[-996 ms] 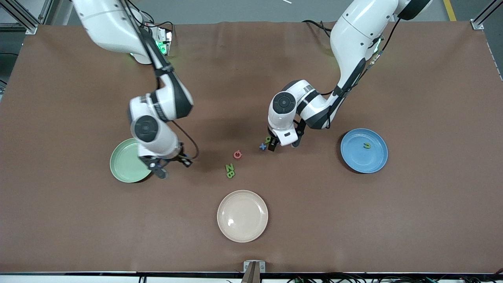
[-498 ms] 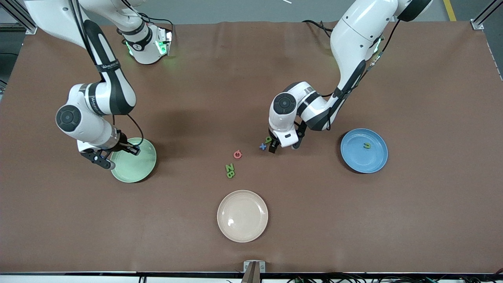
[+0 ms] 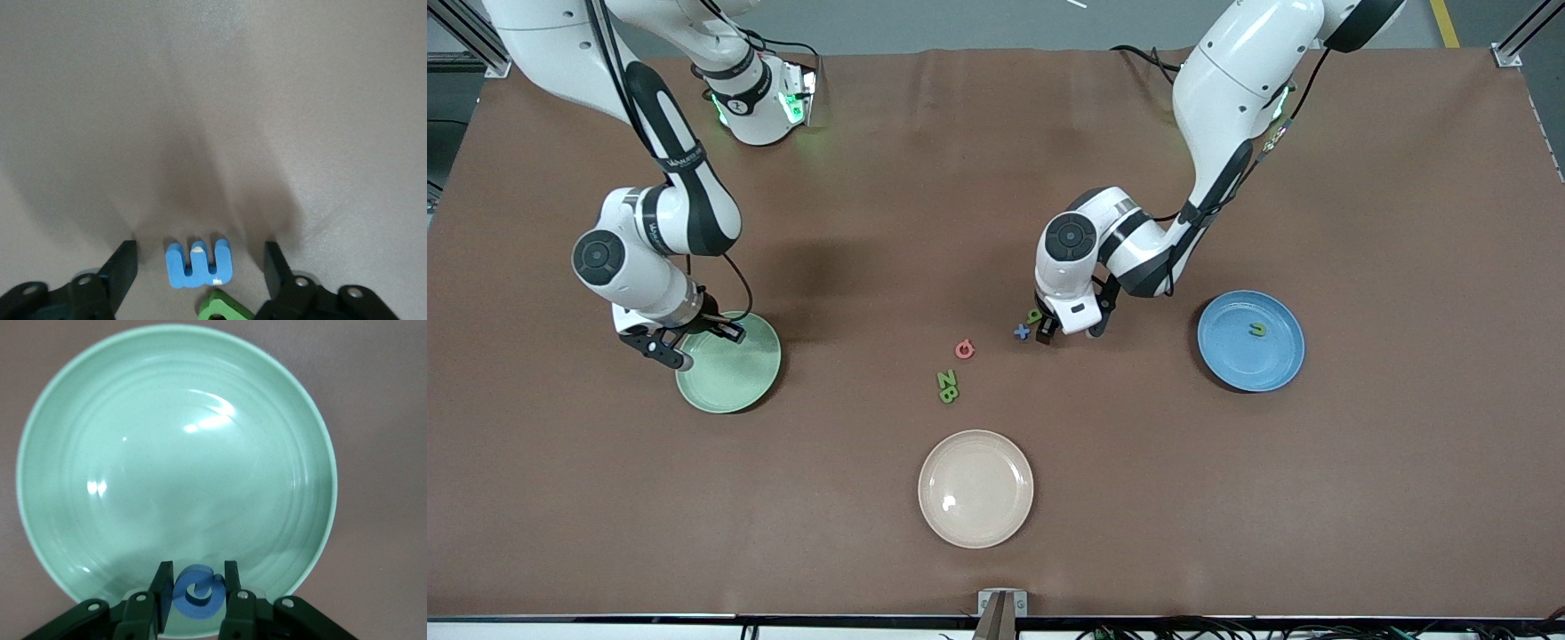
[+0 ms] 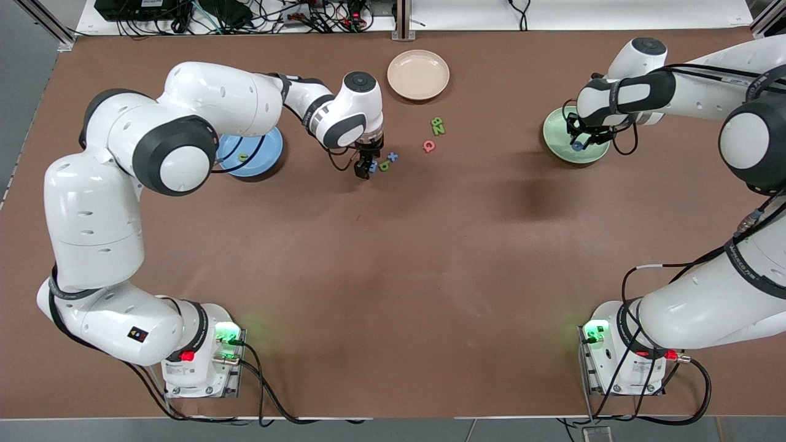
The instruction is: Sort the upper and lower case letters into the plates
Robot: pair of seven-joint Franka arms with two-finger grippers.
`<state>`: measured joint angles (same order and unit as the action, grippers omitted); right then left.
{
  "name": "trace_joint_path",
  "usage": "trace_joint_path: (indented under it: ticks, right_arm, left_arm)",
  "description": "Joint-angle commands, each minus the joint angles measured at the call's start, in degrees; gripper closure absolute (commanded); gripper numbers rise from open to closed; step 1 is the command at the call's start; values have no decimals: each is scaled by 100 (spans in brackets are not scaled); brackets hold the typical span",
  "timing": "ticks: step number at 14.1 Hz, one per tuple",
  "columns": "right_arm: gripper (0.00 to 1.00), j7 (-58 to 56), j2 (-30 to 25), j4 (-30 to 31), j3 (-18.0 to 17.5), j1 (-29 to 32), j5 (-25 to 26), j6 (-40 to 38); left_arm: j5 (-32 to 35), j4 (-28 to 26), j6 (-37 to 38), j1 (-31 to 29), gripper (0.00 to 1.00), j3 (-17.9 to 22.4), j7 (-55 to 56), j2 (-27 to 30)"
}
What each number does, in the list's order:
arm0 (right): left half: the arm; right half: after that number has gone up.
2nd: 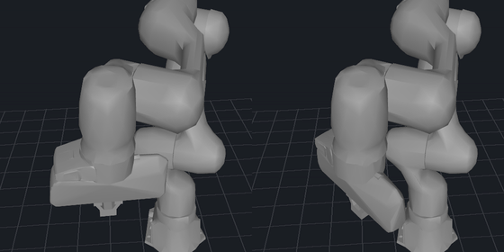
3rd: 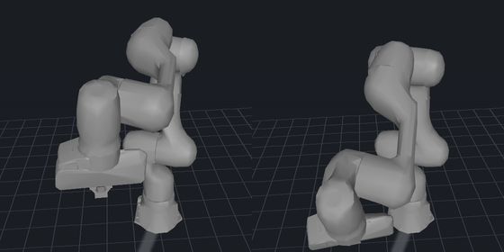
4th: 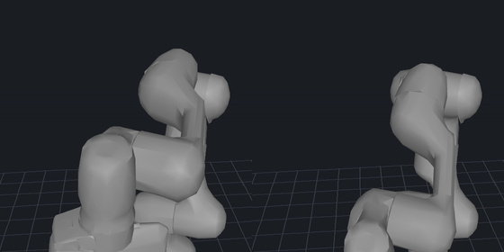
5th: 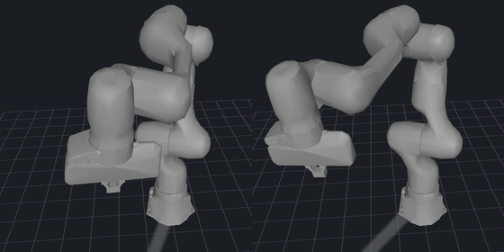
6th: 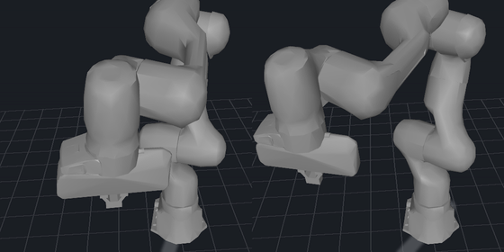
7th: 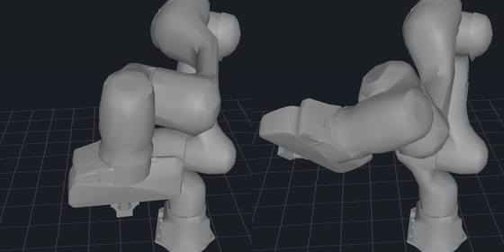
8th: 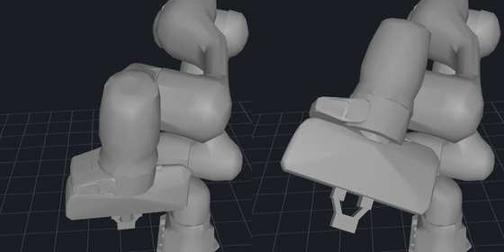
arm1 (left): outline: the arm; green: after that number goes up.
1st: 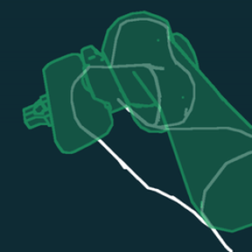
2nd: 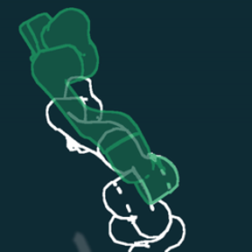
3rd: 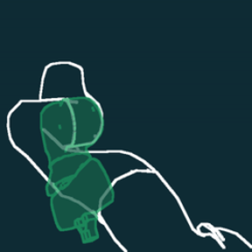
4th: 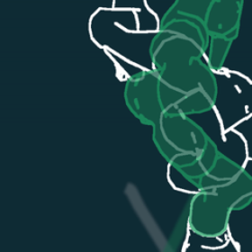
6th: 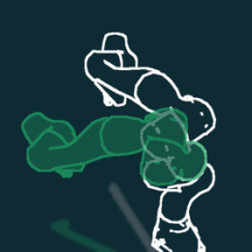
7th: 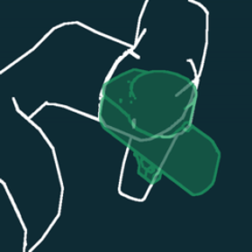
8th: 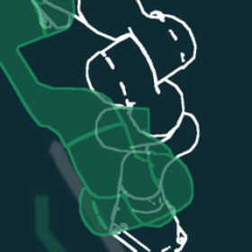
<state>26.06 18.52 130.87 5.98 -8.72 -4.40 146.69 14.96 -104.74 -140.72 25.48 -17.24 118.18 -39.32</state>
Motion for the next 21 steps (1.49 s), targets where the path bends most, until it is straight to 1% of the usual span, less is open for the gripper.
trace_joint_path:
  ticks: [1, 2, 3, 4, 5, 6, 7, 8, 9, 10, 12, 14, 15, 17, 19, 20, 21]
  right_arm:
    - [98, -48, 178, 96, -88, 99, 36, 157]
    - [98, -48, 205, 96, -96, 99, 36, 158]
    - [98, -48, 240, 88, -97, 99, 36, 158]
    - [97, -48, 258, 87, -97, 99, 27, 158]
    - [92, -48, 258, 87, -105, 99, 9, 158]
    - [80, -48, 249, 70, -105, 99, 9, 140]
    - [48, -48, 249, 35, -105, 99, 9, 114]
    - [12, -48, 240, -17, -105, 99, 9, 79]
    - [0, -48, 231, -88, -105, 99, 9, 61]
    - [0, -39, 223, -132, -105, 99, 9, 17]
    - [0, -22, 188, -438, -105, 90, 1, -367]
    - [0, 92, 152, -929, -132, 38, -43, -1183]
    - [0, 223, 152, -1210, -140, -15, -139, -1544]
    - [0, 653, 161, -1424, -141, -391, -455, -1679]
    - [0, 1285, 187, -1582, -141, -795, -483, -1627]
    - [0, 1627, 248, -1756, -132, -1032, -483, -1609]
    - [0, 1926, 423, -1967, -132, -1209, -483, -1609]
  left_arm:
    - [112, 50, -52, 18, 34, 1, 170, -59]
    - [112, 50, -60, 18, 36, 1, 170, -59]
    - [112, 50, -61, 18, 37, 1, 170, -59]
    - [104, 50, -78, 27, 40, 1, 170, -59]
    - [104, 50, -96, 27, 46, 1, 170, -59]
    - [95, 50, -96, 27, 53, 1, 170, -59]
    - [95, 50, -96, 27, 57, 1, 170, -59]
    - [104, 50, -96, 27, 63, 1, 161, -59]
    - [104, 50, -96, 27, 69, 1, 161, -59]
    - [104, 50, -96, 27, 75, 1, 161, -59]
    - [104, 50, -96, 18, 80, 1, 135, -32]
    - [138, 77, -87, -60, 82, 1, 39, 55]
    - [113, 85, -17, -130, 83, -8, -127, 195]
    - [86, 42, 185, -411, 83, -60, -619, 502]
    - [86, -142, 317, -753, 83, -113, -1233, 836]
    - [77, -230, 422, -964, 83, -191, -1619, 1003]
    - [77, -361, 614, -1271, 83, -323, -2163, 1196]
